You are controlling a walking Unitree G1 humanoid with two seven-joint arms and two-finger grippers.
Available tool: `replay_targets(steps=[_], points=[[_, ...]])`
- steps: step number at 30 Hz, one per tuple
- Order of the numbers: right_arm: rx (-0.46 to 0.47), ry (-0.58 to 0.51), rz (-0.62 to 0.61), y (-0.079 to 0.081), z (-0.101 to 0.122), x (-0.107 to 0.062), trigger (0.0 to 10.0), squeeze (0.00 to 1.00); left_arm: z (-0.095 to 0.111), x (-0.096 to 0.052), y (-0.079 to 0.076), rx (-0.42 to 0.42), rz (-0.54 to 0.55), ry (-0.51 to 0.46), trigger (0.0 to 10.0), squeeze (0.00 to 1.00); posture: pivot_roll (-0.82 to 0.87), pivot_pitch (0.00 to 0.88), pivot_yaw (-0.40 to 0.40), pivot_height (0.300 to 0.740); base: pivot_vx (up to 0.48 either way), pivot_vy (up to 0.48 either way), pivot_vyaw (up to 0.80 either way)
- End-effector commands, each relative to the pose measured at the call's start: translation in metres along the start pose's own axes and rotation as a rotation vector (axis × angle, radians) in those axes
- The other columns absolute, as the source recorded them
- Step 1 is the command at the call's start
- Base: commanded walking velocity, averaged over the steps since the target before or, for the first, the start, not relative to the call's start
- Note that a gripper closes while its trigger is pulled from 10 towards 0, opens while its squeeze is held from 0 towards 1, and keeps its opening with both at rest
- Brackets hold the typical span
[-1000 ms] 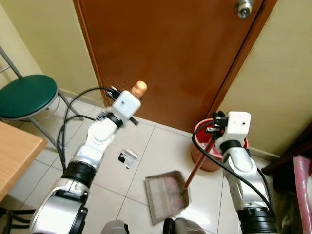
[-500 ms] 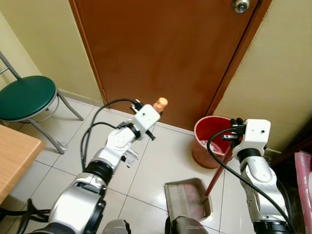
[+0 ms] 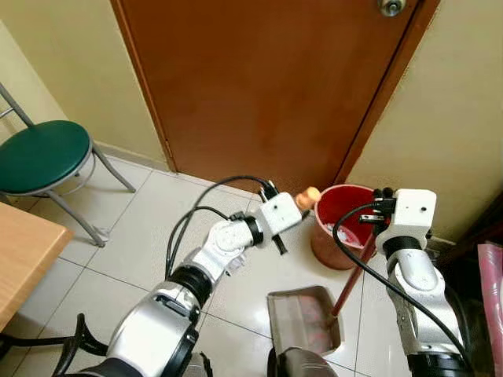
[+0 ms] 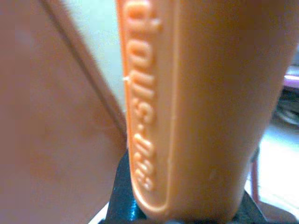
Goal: Sweep floor
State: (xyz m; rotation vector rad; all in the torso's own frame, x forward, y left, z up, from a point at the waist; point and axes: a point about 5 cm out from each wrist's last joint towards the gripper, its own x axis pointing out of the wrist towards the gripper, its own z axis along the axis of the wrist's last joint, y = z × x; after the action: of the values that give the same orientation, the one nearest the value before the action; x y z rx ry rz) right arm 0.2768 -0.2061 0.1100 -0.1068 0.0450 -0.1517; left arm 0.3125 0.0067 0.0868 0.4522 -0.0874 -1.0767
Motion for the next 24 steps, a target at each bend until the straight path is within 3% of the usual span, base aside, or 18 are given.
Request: replay_targets(steps=[1, 8, 13, 16, 24], points=[[-0.057, -0.021, -0.066, -0.009, 0.004, 0.007, 10.0, 0.0, 0.003, 0.001, -0.011, 0.003, -0.062, -0.04, 10.0, 0.0, -0.11, 0.137, -0.002, 0.74, 0.0, 0.0, 0.0], [-0.057, -0.067, -0.106, -0.01, 0.013, 0.019, 10.0, 0.0, 0.001, -0.009, -0.02, -0.03, -0.098, -0.099, 10.0, 0.0, -0.07, 0.146, -0.007, 0.74, 0.0, 0.0, 0.0], [-0.047, -0.083, -0.102, -0.004, 0.017, 0.03, 10.0, 0.0, 0.011, -0.021, -0.017, -0.051, -0.047, -0.174, 10.0, 0.0, -0.04, 0.147, -0.01, 0.74, 0.0, 0.0, 0.0], [-0.044, -0.108, -0.09, 0.004, 0.022, 0.039, 10.0, 0.0, 0.018, -0.037, -0.016, -0.076, 0.01, -0.215, 10.0, 0.0, -0.02, 0.149, -0.01, 0.74, 0.0, 0.0, 0.0], [-0.046, -0.132, -0.07, 0.018, 0.026, 0.049, 10.0, 0.0, 0.013, -0.087, 0.011, -0.066, 0.399, -0.183, 10.0, 0.0, 0.01, 0.15, -0.015, 0.74, 0.0, 0.0, 0.0]])
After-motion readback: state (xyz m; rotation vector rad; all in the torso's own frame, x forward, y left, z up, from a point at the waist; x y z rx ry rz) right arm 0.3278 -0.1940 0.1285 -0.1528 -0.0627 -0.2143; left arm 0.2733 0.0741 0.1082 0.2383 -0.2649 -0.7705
